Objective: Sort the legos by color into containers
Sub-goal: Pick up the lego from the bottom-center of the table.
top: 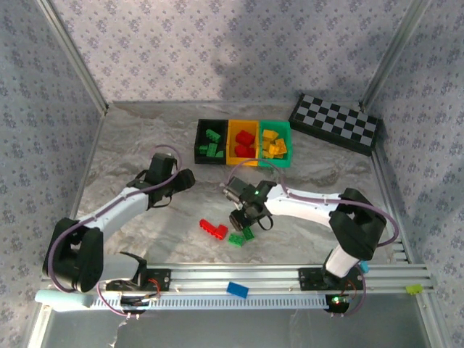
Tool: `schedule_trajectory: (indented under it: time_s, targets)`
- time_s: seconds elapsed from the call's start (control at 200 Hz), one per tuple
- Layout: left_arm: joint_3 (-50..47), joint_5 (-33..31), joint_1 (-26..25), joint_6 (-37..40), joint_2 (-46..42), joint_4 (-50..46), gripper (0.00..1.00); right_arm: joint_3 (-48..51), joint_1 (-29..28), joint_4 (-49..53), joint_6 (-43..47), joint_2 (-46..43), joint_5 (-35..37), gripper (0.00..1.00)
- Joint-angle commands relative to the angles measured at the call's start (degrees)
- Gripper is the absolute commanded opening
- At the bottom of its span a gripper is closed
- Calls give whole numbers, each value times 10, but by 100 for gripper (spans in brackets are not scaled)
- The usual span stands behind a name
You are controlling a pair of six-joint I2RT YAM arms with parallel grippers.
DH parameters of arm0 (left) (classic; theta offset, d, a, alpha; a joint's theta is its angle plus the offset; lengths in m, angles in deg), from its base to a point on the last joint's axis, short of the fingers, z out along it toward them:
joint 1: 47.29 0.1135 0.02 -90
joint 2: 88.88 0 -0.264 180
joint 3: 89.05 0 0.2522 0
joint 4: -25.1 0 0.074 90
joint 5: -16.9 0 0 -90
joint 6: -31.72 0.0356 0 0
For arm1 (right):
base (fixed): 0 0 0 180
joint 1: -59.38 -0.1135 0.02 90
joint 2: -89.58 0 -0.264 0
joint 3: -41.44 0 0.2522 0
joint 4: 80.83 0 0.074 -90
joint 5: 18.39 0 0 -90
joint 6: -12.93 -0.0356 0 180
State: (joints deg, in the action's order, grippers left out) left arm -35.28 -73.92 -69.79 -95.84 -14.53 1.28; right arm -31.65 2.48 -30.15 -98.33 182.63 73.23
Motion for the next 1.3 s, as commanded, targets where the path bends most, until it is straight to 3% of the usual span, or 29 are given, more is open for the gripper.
schedule_trajectory:
  time_s: [0.0, 0.475, 0.695, 0.915, 1.124, 1.294]
  targets:
    - [17, 8, 3, 7, 9, 21, 73, 15, -12, 21, -39, -15, 15, 56]
    - [23, 20, 2, 6, 19, 24, 73, 38, -30, -21, -76, 26, 9, 54]
    - [24, 21, 1, 5, 21, 25, 73, 44, -30, -43, -84, 27, 9, 35]
    - [22, 19, 1, 3, 16, 21, 73, 34, -28, -54, -91, 23, 32, 33]
    - [19, 10, 1, 0, 1, 10, 73, 3, -3, -90, -74, 22, 38, 33]
    - [12, 8, 1, -7, -21, -4, 73, -50, 35, -135, -49, 53, -8, 32]
